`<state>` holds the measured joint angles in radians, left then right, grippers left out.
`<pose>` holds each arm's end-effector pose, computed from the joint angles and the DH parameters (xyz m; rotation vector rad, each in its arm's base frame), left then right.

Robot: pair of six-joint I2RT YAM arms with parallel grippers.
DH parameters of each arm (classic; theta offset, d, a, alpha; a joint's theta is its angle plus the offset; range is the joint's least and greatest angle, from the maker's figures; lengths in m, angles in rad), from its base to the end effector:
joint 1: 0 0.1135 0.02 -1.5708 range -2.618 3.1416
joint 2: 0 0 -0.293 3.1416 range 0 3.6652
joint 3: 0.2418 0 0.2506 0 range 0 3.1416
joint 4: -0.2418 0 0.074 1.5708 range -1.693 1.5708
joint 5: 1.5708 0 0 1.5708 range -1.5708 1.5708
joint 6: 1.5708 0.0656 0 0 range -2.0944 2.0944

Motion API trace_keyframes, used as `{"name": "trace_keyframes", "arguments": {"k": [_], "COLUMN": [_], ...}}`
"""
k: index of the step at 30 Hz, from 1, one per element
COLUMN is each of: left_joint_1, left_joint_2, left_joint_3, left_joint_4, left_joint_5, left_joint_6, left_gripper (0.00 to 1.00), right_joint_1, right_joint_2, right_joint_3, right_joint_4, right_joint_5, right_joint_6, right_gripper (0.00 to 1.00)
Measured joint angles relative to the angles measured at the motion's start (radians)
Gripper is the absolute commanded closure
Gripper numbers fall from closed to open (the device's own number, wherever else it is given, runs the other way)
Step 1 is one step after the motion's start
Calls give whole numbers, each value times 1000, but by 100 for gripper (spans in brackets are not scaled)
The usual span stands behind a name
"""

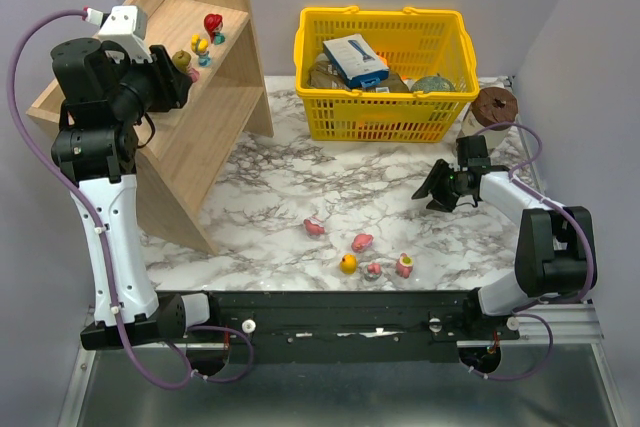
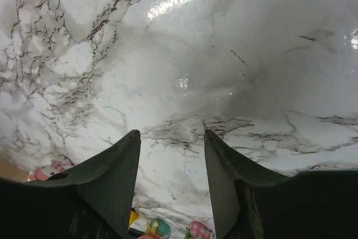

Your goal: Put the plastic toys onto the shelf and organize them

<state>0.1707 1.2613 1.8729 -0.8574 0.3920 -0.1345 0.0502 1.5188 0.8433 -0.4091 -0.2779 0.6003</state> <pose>0.2271 0.0137 0.5487 0.0020 1.8098 -0.3298 0.2949 0.0328 0.1796 0.6460 2.6355 0.5743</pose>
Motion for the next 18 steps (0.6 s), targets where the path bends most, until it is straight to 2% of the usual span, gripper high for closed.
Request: {"name": "trace_keyframes", "arguments": {"k": [7, 18], "left_joint_1": [0, 0], "left_joint_2": [0, -9], "left_joint_3": [-2, -2], "left_joint_4": [1, -6], "left_joint_5": [-16, -47], "left_joint_6": [8, 24], "left_gripper": [55, 55], "right_joint_1": [0, 0], "right_joint_2": [0, 0], "right_joint_3": [0, 0], "right_joint_4": [0, 0], "right_joint_5": [0, 0], "right_joint_6": [0, 0], "right_gripper": [42, 42]}}
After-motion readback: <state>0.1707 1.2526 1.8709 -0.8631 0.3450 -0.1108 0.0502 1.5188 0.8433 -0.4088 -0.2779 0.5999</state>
